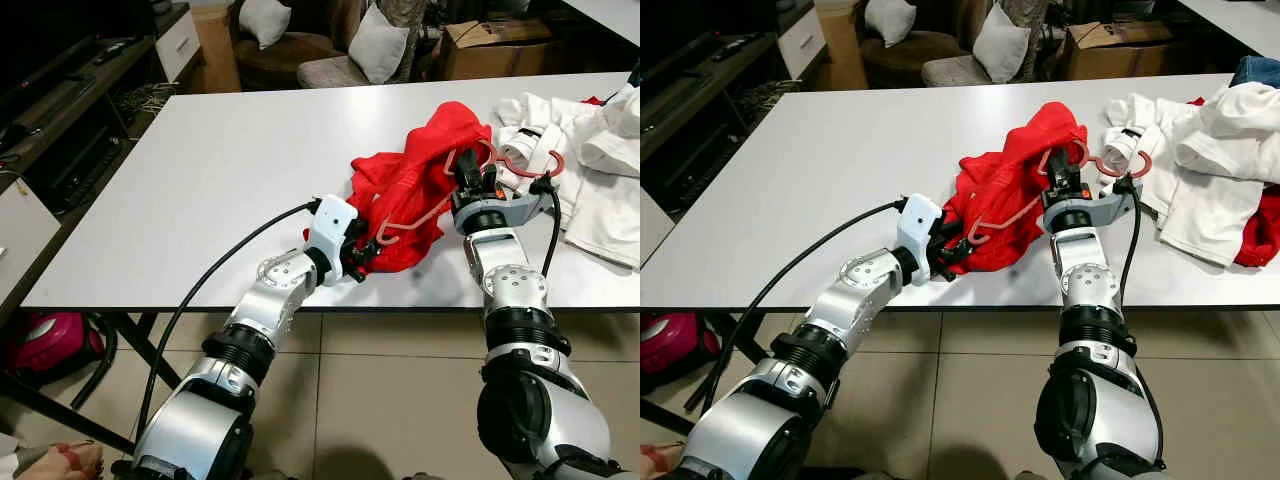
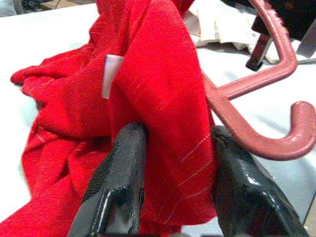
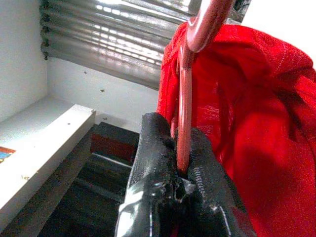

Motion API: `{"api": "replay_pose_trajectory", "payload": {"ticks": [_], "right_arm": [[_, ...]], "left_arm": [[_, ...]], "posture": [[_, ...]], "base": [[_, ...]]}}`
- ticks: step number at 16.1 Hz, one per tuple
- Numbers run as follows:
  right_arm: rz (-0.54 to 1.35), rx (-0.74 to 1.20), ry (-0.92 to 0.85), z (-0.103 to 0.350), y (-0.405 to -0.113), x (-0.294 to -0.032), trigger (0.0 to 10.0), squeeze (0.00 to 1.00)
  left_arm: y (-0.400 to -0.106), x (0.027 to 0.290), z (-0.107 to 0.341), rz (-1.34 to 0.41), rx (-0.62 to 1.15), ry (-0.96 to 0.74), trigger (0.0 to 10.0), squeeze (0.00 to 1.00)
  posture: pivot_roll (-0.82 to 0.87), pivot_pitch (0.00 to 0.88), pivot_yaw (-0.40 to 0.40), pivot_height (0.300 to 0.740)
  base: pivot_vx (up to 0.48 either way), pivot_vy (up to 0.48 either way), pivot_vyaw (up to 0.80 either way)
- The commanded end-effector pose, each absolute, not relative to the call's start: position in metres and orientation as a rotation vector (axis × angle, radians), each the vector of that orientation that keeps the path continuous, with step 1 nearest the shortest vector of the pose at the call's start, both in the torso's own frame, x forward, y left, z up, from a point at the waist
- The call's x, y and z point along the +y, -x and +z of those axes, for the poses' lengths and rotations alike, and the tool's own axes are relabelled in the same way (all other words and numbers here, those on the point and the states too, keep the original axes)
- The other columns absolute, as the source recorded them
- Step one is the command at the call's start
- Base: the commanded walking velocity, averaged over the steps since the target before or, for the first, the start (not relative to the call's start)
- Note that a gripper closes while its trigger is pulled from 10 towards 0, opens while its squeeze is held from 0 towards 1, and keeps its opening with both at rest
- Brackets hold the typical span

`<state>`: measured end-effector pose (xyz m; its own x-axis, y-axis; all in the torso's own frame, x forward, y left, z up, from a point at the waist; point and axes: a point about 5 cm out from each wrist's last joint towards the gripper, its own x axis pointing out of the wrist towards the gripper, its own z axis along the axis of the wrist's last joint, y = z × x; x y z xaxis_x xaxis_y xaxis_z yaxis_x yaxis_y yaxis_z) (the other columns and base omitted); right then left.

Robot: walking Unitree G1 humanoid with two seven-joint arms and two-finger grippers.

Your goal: Hang hanger

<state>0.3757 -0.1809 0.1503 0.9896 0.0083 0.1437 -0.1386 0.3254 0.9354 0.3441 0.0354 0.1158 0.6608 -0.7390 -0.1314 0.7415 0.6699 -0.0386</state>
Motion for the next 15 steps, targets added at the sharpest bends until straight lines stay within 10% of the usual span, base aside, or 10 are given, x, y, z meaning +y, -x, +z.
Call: {"api": "replay_pose_trajectory", "payload": {"ticks": [1,15], "right_arm": [[0.108,-0.147,-1.249,0.154,-0.375,-0.181,10.0,0.0],[0.059,-0.158,-1.265,0.152,-0.374,-0.188,10.0,0.0]], "left_arm": [[-0.347,0.037,0.12,-0.839,0.125,-0.022,0.0,0.0],[-0.356,0.074,0.123,-0.781,0.092,-0.017,0.0,0.0]], "posture": [[-0.18,0.0,0.111,0.74],[-0.16,0.0,0.108,0.74]], "base": [[0.0,0.0,0.0],[0.0,0.0,0.0]]}}
